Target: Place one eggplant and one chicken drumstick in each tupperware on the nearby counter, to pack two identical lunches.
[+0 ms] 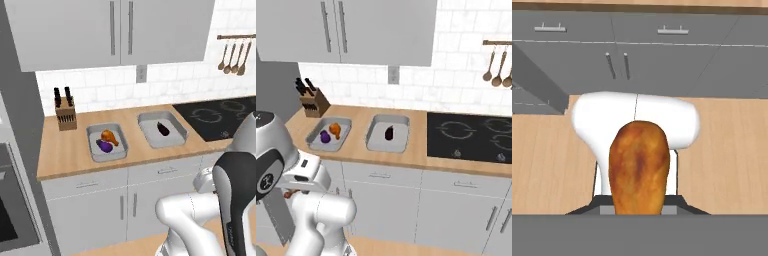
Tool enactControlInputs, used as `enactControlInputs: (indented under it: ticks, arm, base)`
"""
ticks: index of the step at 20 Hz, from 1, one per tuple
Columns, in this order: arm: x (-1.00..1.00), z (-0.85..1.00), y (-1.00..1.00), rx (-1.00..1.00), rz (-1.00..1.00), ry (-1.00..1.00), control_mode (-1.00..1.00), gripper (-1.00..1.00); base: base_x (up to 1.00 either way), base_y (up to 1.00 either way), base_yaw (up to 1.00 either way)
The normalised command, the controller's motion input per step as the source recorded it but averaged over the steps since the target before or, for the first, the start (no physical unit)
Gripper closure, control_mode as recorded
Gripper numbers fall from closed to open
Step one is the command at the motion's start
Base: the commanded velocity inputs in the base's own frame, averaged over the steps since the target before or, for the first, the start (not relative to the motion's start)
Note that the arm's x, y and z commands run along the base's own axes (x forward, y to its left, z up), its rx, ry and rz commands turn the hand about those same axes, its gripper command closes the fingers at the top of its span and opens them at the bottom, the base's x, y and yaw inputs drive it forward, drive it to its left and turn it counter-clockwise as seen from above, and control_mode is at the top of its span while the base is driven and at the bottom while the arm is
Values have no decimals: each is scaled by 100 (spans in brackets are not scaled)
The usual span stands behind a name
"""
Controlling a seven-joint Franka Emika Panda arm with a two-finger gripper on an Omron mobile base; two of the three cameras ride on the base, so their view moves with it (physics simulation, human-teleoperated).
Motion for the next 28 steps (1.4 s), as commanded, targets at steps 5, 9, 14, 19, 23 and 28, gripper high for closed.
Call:
enactControlInputs:
  ticks: [5,9,14,19,23,28]
  arm:
    - [0,0,0,0,0,0,100,100]
    - [0,0,0,0,0,0,100,100]
    - [0,0,0,0,0,0,100,100]
    - [0,0,0,0,0,0,100,100]
    - [0,0,0,0,0,0,100,100]
    - [0,0,0,0,0,0,100,100]
  base:
    - [100,-42,12]
    - [57,-30,5]
    - [-3,-37,7]
    - [32,-20,10]
    - [28,0,0]
    - [0,0,0]
